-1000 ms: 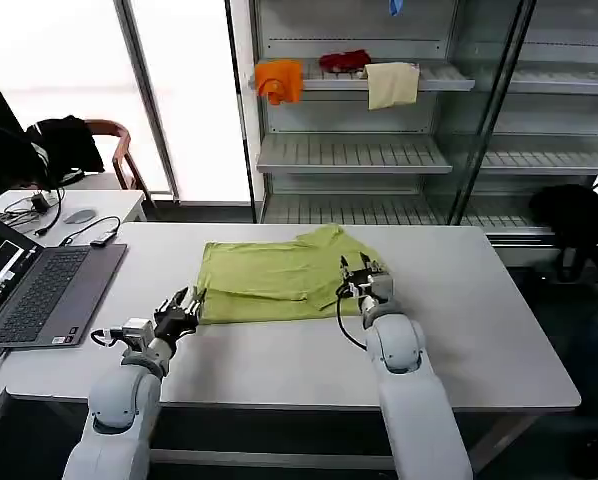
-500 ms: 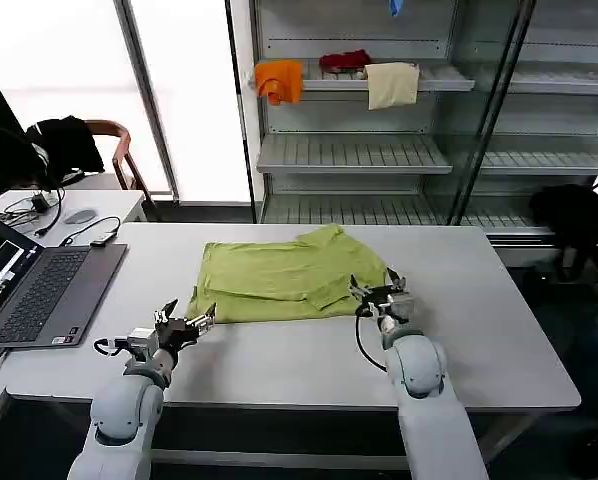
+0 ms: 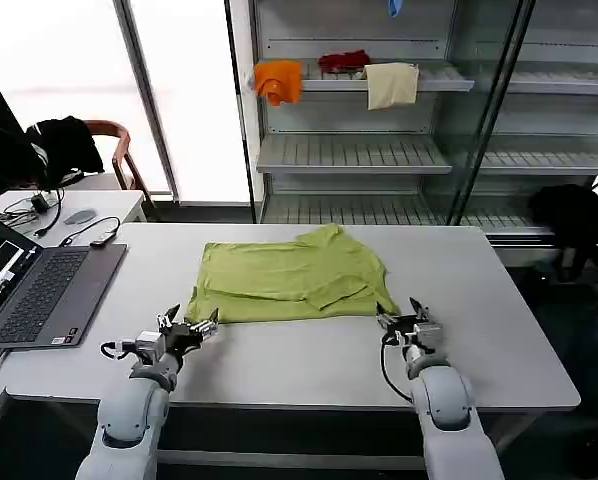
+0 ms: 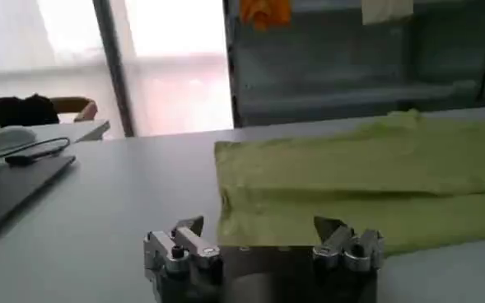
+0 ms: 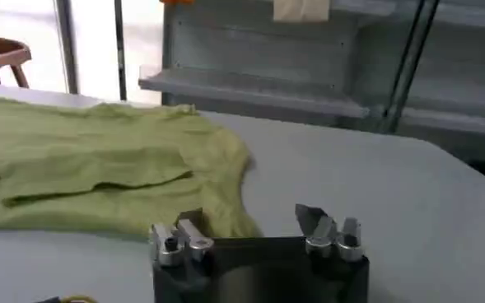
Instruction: Fold and organize the clothes.
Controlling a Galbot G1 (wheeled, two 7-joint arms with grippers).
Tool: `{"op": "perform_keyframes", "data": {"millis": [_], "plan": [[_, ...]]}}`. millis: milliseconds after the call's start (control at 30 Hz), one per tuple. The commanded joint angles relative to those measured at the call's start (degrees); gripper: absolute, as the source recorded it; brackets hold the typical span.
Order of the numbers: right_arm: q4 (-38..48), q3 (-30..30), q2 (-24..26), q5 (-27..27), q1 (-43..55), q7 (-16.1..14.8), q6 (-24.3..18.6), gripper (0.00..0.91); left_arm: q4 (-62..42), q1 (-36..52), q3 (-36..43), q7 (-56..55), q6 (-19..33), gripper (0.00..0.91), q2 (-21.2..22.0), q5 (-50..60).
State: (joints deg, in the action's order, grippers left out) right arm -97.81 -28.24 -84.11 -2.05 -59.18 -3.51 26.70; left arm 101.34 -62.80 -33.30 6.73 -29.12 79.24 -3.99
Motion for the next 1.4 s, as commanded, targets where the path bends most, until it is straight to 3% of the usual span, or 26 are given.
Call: {"op": "perform_keyframes", "data": {"millis": [33,67,100,833,1100,1400], "plan": [[-0.3,-0.2,0.2,0.1,-1.3,-0.4,-0.2,0.000,-0.1,-0.5,-0.3,-0.1,-0.8,0.101,0.0,1.4],[-0.3,-0.1,0.2,0.0,-1.3,-0.5,-0.2,0.000,-0.1,-0.5,-0.3,-0.1,-0.8,0.020,0.0,1.4],[-0.4,0.0,0.2,0.0,-1.3,-0.5,-0.2,0.000,0.0,-0.6,-0.4,0.0,-0.8,0.010,0.0,1.4],[-3.4,0.8,0.5,0.4,-2.4,-1.4,-0.1,0.000,0.0,-1.1,-0.6,0.9,-1.1,0.000,-0.4,0.1],[-15.8,0.8,2.5,5.4,-8.3,-0.8,5.8,0.000,8.4,-7.4,-1.7,3.1,-1.5,0.000,-2.4,-2.8],[-23.6,2.4,3.0,2.0,-17.0,-0.3,6.4,0.000,13.8,-15.0,-5.5,5.0,-1.6,0.000,-4.0,-8.7]]}}
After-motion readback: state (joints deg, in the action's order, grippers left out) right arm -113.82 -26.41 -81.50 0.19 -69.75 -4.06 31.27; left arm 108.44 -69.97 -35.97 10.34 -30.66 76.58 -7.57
